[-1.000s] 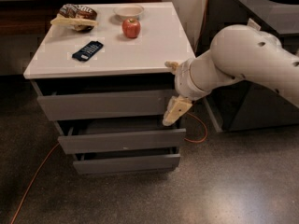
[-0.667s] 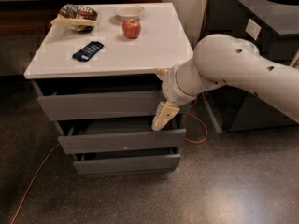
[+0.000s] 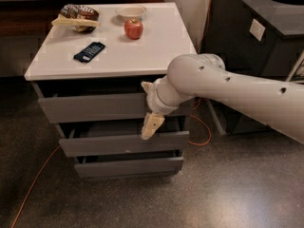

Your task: Place apple into top drawer

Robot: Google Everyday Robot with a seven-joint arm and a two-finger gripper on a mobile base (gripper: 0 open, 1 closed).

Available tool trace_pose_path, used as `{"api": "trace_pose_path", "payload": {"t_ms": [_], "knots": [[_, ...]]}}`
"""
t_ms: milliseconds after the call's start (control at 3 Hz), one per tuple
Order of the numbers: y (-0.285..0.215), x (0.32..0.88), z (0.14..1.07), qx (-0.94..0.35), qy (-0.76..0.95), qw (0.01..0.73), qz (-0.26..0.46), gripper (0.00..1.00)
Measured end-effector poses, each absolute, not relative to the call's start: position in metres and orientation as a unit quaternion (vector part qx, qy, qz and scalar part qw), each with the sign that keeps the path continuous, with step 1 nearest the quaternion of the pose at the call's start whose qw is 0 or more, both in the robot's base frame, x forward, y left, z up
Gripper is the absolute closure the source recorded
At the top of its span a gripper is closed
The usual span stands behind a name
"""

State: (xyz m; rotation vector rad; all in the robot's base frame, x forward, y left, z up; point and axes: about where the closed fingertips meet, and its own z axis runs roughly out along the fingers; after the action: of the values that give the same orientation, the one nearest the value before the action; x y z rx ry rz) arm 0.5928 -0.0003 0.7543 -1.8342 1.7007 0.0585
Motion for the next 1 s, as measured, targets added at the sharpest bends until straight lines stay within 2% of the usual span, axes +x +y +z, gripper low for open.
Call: {"api": "trace_pose_path", "payload": {"t_ms": [1000], "knots": [[0.020,0.680,0.689,-0.677,0.670,0.304,0.002,0.00]]}}
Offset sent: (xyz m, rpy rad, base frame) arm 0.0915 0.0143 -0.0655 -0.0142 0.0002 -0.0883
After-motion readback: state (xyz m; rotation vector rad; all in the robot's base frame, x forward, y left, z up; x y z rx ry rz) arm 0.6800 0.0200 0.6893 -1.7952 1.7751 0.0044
